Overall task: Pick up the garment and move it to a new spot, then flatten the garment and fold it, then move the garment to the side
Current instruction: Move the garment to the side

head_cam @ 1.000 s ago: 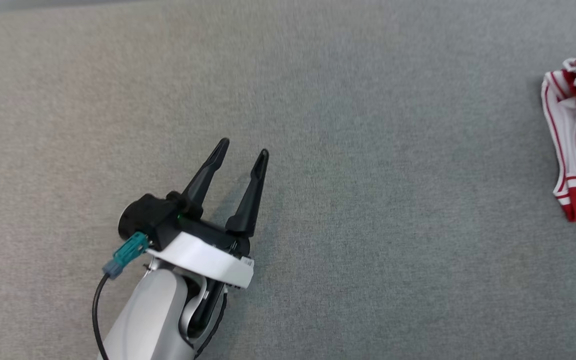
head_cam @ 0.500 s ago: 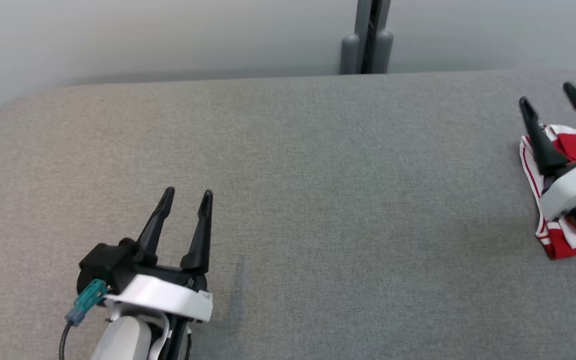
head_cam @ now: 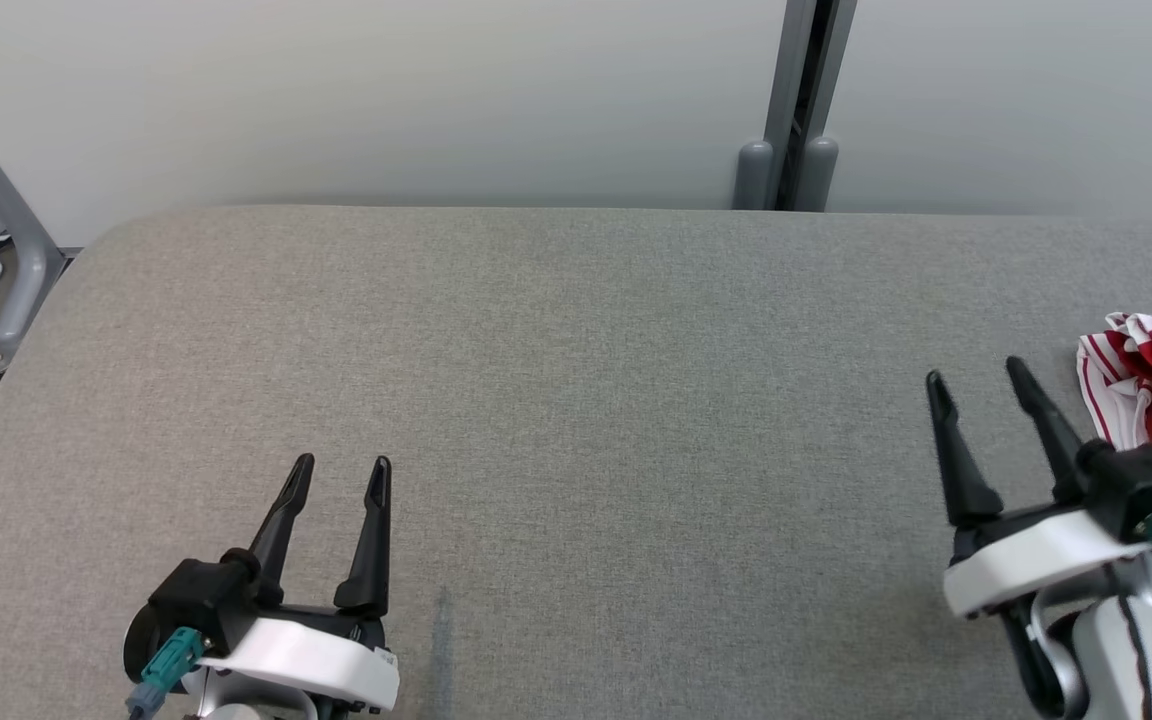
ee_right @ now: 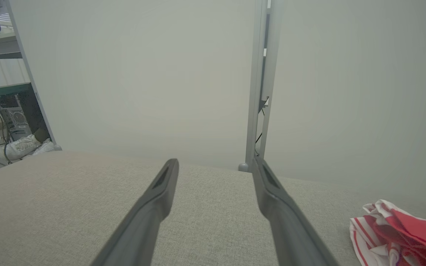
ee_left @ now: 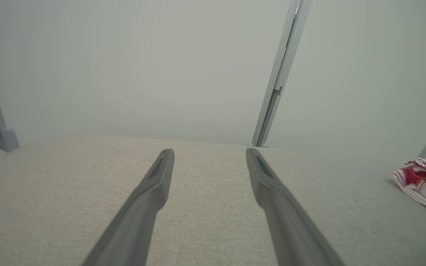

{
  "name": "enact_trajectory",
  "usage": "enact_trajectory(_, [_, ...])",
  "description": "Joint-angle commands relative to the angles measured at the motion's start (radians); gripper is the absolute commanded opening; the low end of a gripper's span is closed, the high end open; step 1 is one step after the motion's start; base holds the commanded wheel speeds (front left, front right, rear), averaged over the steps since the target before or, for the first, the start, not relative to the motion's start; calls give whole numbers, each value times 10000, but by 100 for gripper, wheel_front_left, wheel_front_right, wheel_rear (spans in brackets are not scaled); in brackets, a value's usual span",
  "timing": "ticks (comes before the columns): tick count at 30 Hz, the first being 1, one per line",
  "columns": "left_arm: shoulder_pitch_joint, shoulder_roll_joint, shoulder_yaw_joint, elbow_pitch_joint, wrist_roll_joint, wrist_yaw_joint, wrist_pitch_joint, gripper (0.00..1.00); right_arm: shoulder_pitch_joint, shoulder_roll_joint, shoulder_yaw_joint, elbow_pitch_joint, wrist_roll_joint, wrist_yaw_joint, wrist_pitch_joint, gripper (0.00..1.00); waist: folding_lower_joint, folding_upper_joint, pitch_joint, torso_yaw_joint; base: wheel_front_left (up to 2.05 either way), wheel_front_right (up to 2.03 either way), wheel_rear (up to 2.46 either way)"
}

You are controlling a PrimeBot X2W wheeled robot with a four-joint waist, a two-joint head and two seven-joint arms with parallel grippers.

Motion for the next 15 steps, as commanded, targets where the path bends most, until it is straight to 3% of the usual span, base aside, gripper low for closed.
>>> enact_trajectory(1, [47,39,13,-45,119,71,-9,100,213,106,-32,-104,-212,-8,-99,100,0,-1,-11,28,0,0,0])
enact_trajectory(7, [188,37,-18,-80,142,253,-8,100,910,747,-479,-326,-1033,-8,-165,100,0,-1,-64,75,0,0,0])
enact_trajectory(15, [207,39,-84,-193,217,375,-8,100,1229,979,-643,-410,-1241,-8,-184,100,0,-1,-60,92,0,0,0])
